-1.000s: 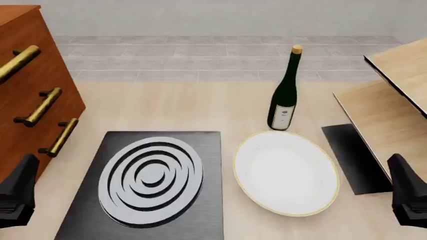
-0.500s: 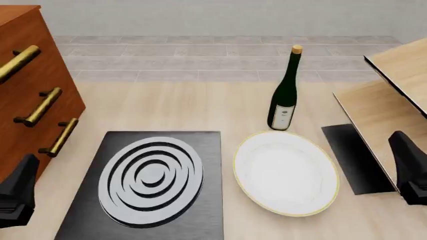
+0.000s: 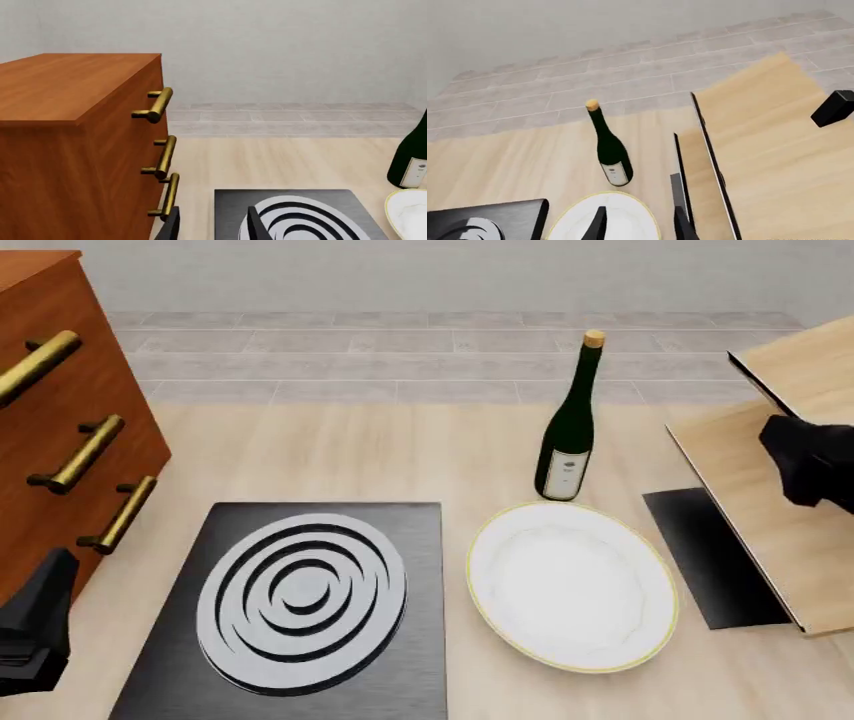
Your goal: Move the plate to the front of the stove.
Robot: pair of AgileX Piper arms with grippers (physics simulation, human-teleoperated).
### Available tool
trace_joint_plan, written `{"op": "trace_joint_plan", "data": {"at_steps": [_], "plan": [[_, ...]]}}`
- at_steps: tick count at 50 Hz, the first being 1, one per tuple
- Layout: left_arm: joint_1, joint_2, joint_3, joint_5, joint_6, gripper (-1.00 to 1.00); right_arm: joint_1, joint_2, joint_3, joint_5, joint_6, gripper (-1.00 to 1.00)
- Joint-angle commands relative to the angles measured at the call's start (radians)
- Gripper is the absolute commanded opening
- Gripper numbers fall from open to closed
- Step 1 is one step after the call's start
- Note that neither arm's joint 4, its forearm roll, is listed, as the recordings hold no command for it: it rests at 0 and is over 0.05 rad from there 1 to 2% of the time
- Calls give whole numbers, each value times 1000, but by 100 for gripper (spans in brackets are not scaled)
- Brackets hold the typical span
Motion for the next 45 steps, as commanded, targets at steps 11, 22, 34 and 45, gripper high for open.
{"op": "trace_joint_plan", "data": {"at_steps": [11,22,34,45], "plan": [[0,0,0,0,0,100,11,279,-144,127,253,100],[0,0,0,0,0,100,40,357,-90,101,371,100],[0,0,0,0,0,100,79,403,-14,70,437,100],[0,0,0,0,0,100,78,520,-20,31,428,100]]}}
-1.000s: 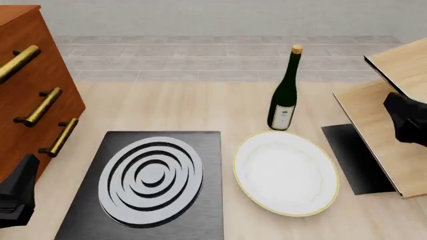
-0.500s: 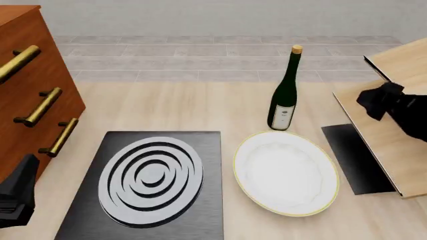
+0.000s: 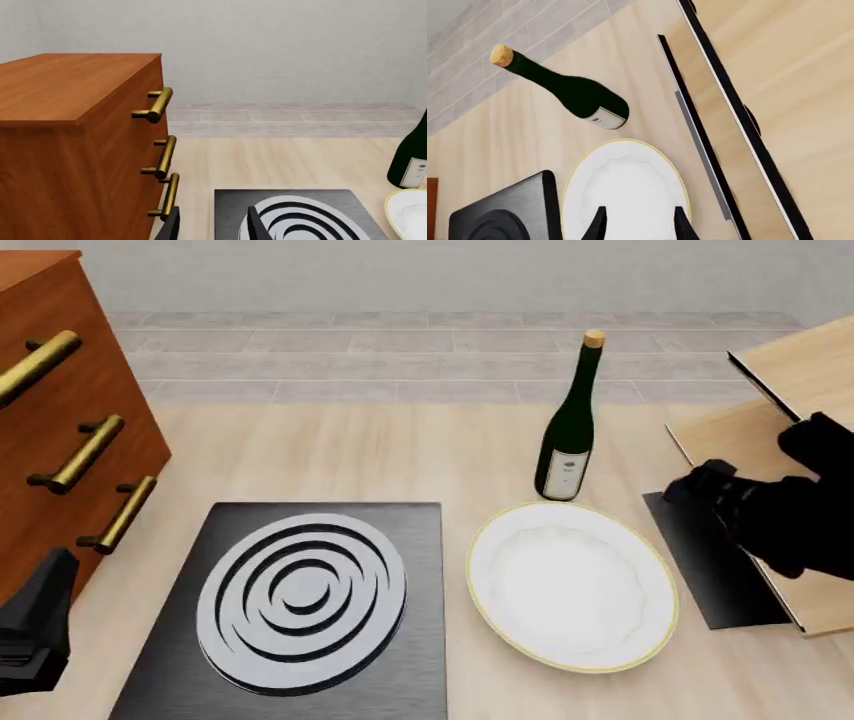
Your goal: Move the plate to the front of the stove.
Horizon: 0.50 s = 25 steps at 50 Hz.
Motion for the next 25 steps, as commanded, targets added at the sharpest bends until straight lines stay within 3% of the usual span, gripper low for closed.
{"op": "trace_joint_plan", "data": {"at_steps": [1,12,25], "plan": [[0,0,0,0,0,100,6,100,15,-41,13,100],[0,0,0,0,0,100,41,180,33,-101,41,100],[0,0,0,0,0,100,67,138,77,-91,68,100]]}}
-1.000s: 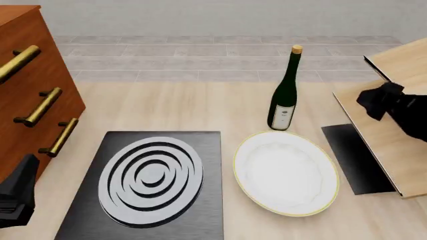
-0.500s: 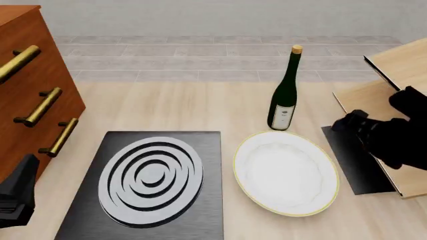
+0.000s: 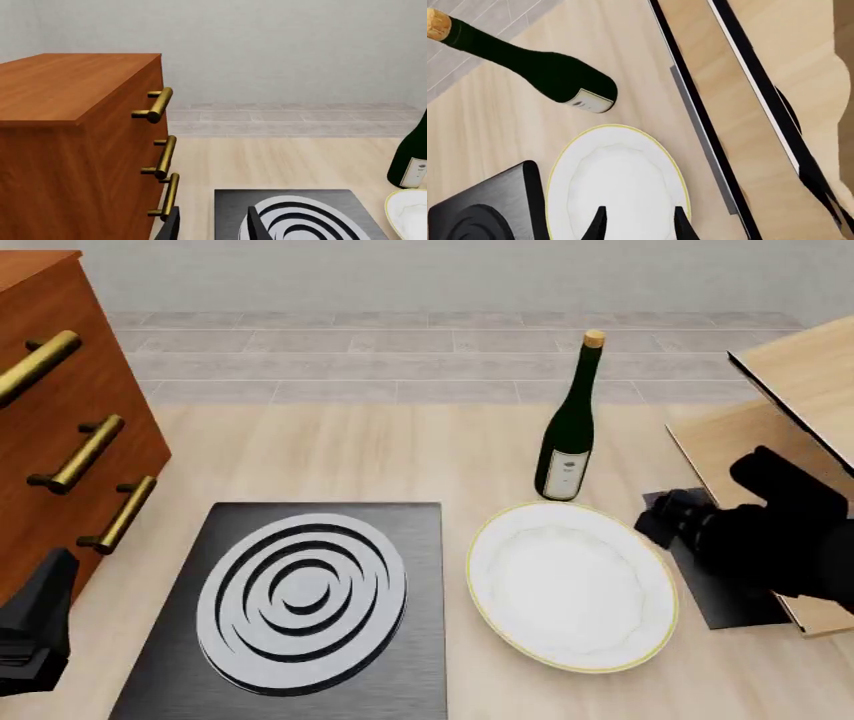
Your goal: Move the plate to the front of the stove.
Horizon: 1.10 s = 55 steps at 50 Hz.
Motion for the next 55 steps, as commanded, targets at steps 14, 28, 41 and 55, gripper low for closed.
{"op": "trace_joint_plan", "data": {"at_steps": [14,28,41,55], "plan": [[0,0,0,0,0,100,43,-38,106,-18,58,100],[0,0,0,0,0,100,50,-19,147,-54,74,100],[0,0,0,0,0,100,46,-23,187,-71,78,100],[0,0,0,0,0,100,51,-6,219,-101,88,100]]}}
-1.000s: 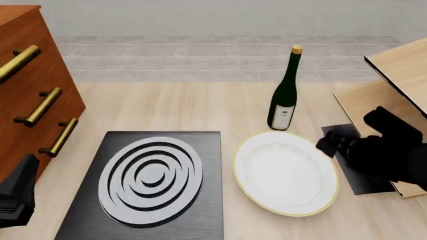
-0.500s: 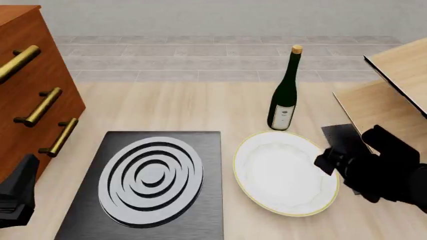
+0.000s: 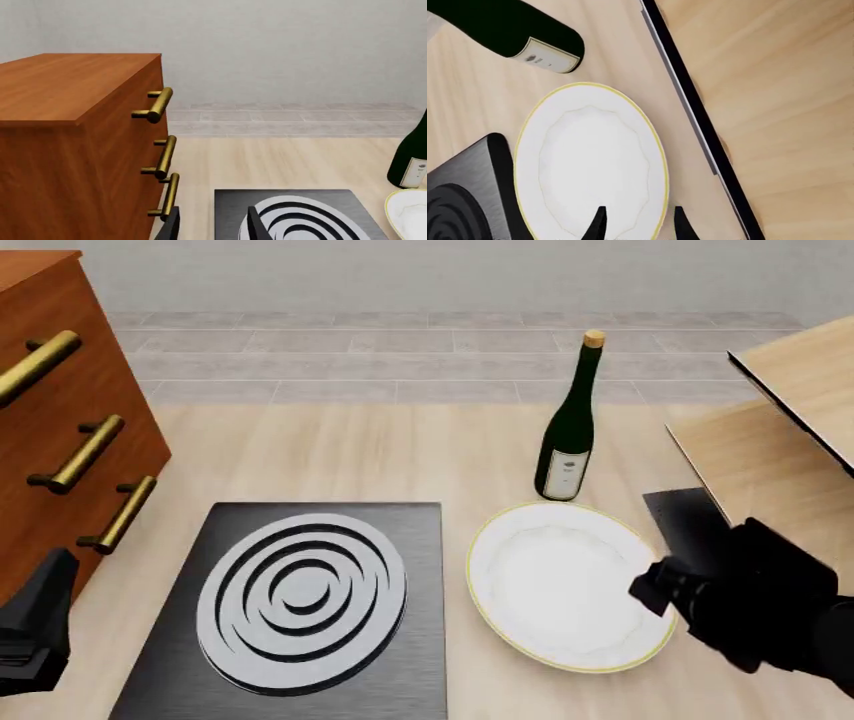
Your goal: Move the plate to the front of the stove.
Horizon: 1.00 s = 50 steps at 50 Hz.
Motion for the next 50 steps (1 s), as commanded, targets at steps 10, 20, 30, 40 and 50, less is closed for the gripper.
{"op": "trace_joint_plan", "data": {"at_steps": [10,20,30,40,50], "plan": [[0,0,0,0,0,100,37,58,82,-109,47,100],[0,0,0,0,0,100,55,110,95,-170,66,100],[0,0,0,0,0,100,60,135,98,-205,71,100],[0,0,0,0,0,100,70,156,76,-220,67,100],[0,0,0,0,0,100,89,171,73,-243,79,100]]}}
